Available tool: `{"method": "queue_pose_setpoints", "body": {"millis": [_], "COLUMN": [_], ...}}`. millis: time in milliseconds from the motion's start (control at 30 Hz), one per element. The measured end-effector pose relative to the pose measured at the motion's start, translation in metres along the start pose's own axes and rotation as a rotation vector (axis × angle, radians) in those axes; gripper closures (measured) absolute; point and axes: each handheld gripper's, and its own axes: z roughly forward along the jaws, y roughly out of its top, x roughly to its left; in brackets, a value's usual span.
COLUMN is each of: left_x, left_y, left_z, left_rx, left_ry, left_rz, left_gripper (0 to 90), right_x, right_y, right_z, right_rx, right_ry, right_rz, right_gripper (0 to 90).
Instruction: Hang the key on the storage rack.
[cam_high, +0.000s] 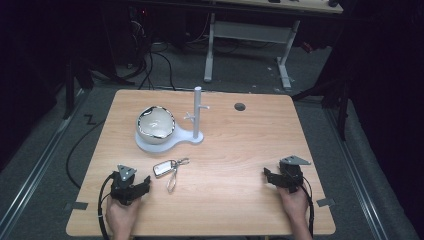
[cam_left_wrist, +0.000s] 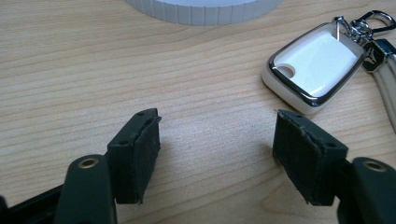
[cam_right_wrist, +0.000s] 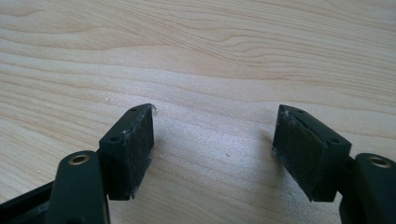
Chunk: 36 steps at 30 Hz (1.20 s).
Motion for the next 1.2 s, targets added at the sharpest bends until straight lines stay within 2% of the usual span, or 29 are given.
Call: {"method": "queue_pose_setpoints", "body": {"millis": [633, 900, 1067, 1200], "left_x": [0.0004, -0.0008, -0.0023, -0.0021], "left_y": [0.0000, 0.0003, 0.0004, 0.0005], "left_z": [0.0000, 0.0004, 0.0006, 0.0006], "left_rx": [-0.001, 0.004, 0.003, 0.004], "left_ry": [-0.012, -0.007, 0.004, -0.006], "left_rz": [-0.005, 0.004, -0.007, 0.005], "left_gripper": [30.0, 29.3, 29.5, 29.2], "right_x": [0.0000, 0.0001, 0.0000, 0.0002], "right_y": [0.0003, 0.0005, 0.0006, 0.0006], "right_z": [0.0004, 0.0005, 0.0006, 0.0006], "right_rx": [0.000, 0.000, 0.000, 0.000], "right_ry": [-0.001, -0.001, -0.001, -0.002], "right_rz": [0.001, 0.002, 0.002, 0.003], "right_gripper": [29.3, 29.3, 29.2, 29.3]}}
